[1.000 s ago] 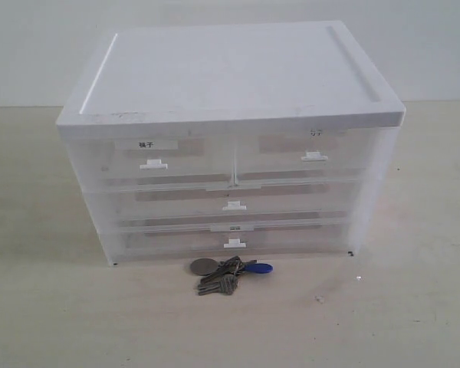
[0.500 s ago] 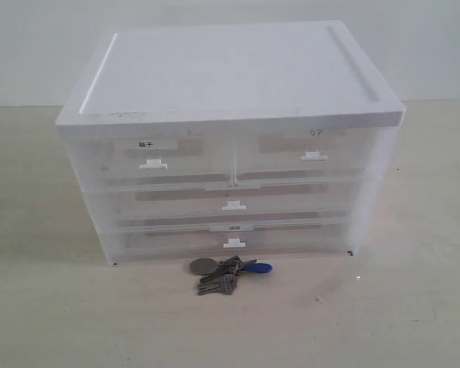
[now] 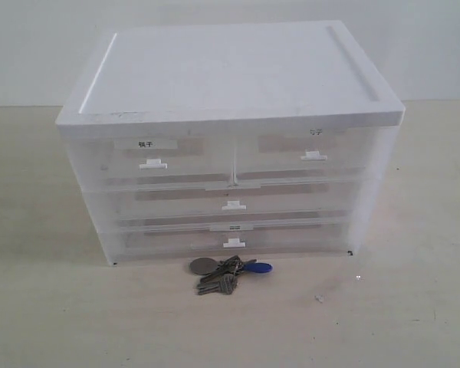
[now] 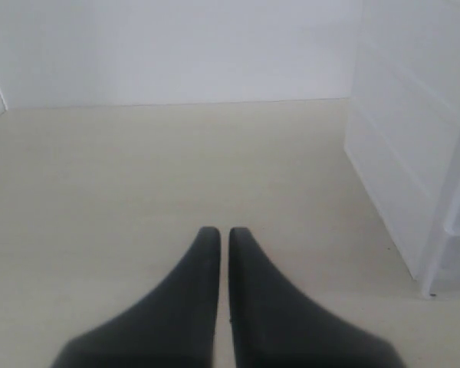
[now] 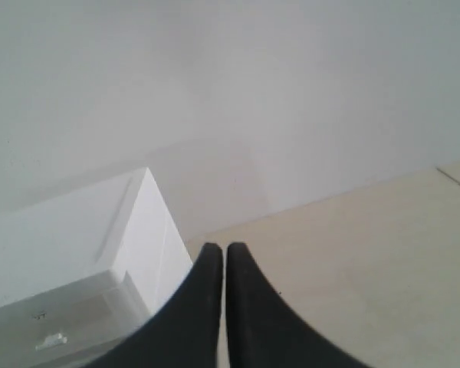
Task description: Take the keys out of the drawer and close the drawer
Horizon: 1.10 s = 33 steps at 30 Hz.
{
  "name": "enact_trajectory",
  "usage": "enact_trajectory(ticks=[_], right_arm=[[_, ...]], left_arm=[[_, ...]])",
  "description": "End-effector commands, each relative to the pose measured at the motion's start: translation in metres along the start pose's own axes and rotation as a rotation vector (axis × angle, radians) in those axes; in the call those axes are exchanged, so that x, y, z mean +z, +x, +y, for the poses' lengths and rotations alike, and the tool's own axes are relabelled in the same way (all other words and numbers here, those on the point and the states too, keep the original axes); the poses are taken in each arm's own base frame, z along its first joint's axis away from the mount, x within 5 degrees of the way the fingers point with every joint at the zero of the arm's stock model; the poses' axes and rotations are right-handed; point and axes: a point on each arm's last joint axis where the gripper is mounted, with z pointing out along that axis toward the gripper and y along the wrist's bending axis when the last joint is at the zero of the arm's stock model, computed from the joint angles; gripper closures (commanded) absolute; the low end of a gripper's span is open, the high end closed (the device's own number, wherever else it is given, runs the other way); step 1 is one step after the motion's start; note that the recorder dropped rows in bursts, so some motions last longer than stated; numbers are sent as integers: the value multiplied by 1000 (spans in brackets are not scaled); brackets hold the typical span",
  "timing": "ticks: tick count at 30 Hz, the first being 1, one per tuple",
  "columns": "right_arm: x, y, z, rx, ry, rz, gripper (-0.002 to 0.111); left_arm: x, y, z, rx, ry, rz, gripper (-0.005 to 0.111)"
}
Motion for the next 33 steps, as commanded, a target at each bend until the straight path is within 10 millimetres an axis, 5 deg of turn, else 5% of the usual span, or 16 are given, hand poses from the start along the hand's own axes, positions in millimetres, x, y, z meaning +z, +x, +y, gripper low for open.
enact_trajectory(ticks=[1, 12, 22, 33], right_arm=[[9, 17, 1, 8, 5, -21, 108], [26, 50, 2, -140, -58, -55, 108], [42, 103, -12, -239, -86, -5, 108], [41, 113, -16, -326, -59, 101, 108]], left_arm=[[0, 1, 0, 5, -3, 0, 102], [0, 1, 0, 5, -3, 0, 102], [0, 1, 0, 5, -3, 0, 102], [0, 1, 0, 5, -3, 0, 102]])
